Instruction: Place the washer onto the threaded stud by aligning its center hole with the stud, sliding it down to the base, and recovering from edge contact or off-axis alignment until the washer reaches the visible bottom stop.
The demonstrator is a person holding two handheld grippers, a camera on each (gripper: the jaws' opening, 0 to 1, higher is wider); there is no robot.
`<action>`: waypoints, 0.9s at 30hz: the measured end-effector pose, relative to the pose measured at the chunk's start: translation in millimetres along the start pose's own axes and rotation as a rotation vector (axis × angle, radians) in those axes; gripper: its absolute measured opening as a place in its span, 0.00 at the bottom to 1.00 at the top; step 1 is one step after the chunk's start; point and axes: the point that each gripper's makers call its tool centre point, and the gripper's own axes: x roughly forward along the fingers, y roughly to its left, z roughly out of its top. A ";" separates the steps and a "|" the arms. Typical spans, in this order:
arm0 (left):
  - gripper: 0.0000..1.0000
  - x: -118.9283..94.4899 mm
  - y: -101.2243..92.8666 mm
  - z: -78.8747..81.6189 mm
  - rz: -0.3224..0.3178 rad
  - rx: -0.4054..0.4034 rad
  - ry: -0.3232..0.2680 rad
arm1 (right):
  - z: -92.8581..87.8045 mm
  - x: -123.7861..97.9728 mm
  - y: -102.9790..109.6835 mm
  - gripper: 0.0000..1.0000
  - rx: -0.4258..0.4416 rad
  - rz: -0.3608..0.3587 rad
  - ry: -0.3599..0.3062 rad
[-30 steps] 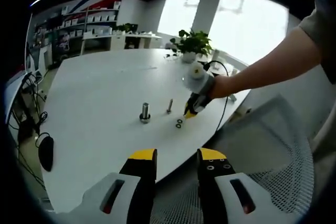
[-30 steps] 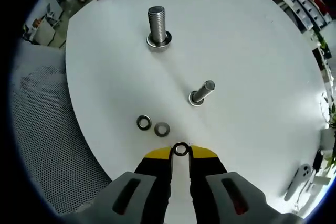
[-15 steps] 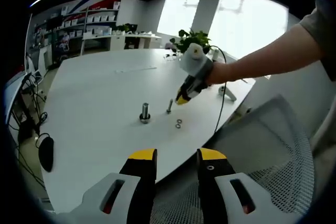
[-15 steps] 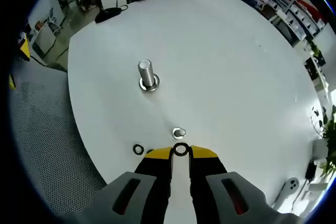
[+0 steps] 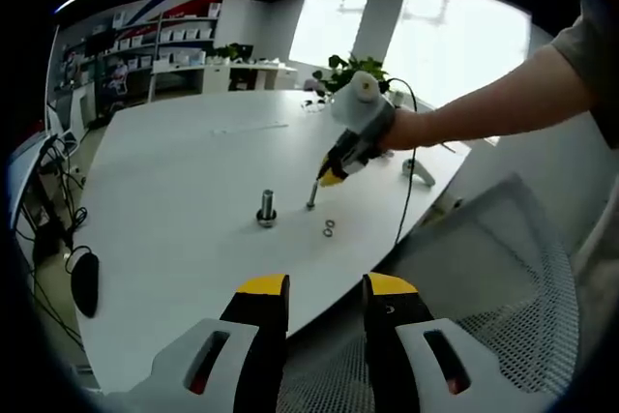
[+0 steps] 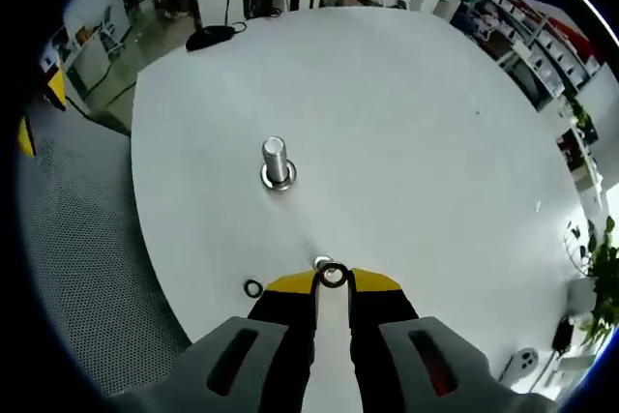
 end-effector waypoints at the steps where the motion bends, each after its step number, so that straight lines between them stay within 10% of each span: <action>1: 0.28 0.1 -0.2 -0.3 -0.001 0.001 0.002 | 0.1 1.5 1.2 0.13 -0.002 0.005 -0.004; 27: 0.28 0.3 1.5 -2.5 0.006 -0.005 0.013 | -7.0 29.0 -2.2 0.14 -0.055 0.038 0.075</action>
